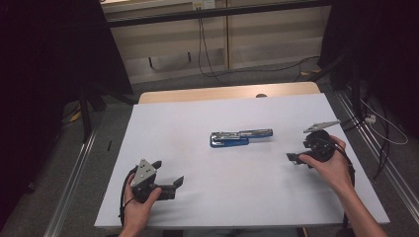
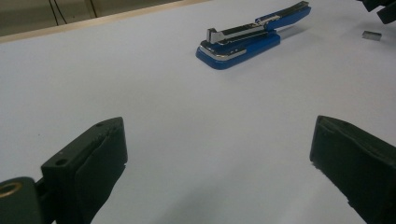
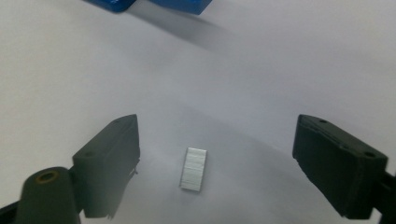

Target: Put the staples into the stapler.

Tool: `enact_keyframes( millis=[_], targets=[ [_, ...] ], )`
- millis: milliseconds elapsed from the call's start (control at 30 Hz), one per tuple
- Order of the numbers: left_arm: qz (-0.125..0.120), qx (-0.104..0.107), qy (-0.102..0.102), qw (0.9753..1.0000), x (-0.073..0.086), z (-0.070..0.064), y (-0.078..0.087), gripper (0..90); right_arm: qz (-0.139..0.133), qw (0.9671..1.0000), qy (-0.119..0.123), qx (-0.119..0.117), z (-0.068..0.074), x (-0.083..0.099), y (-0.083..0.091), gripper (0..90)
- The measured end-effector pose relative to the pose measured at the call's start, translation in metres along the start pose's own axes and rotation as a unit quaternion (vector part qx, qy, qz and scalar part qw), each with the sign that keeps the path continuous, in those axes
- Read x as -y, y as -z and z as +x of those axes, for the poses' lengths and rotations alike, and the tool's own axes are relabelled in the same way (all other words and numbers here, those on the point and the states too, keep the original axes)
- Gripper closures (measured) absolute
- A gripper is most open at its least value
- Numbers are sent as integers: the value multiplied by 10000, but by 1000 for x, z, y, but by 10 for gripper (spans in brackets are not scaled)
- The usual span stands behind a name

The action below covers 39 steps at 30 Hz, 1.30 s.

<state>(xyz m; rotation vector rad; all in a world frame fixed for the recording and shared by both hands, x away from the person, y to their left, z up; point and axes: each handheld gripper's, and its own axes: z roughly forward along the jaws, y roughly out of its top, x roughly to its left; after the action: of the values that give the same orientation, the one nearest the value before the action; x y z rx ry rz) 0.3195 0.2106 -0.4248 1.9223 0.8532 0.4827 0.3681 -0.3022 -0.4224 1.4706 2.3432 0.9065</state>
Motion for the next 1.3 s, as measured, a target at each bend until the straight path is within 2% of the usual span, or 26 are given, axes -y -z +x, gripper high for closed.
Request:
enact_keyframes(
  millis=[67,167,267,333,633,700,833,1067,1200,1300],
  targets=[
    [55,18,-14,10000,0,0,-2,42,190,9998,10,1,1,-3,-1,219],
    [10,21,19,10000,0,0,-2,42,307,9995,62,-8,3,-5,-3,303],
    [7,2,48,10000,0,1,-2,42,356,9994,30,-50,1,-5,-2,341],
    [32,10,70,10000,0,2,-2,41,433,9990,33,-70,-1,-4,-1,439],
    [50,86,54,9999,0,0,-3,42,709,9972,50,-211,0,-4,-5,529],
    [57,80,54,9999,0,1,-3,42,728,9971,85,-225,1,-4,-5,597],
    [51,86,58,9999,0,1,-2,42,763,9967,128,-247,1,-3,-6,678],
    [54,114,31,9999,0,0,-2,42,902,9955,120,-260,3,-3,-8,716],
    [56,107,53,9999,0,1,-2,42,982,9945,197,-293,4,-2,-10,769],
    [48,116,53,9999,0,1,-2,42,1022,9940,245,-305,5,-2,-10,776]
  ],
)
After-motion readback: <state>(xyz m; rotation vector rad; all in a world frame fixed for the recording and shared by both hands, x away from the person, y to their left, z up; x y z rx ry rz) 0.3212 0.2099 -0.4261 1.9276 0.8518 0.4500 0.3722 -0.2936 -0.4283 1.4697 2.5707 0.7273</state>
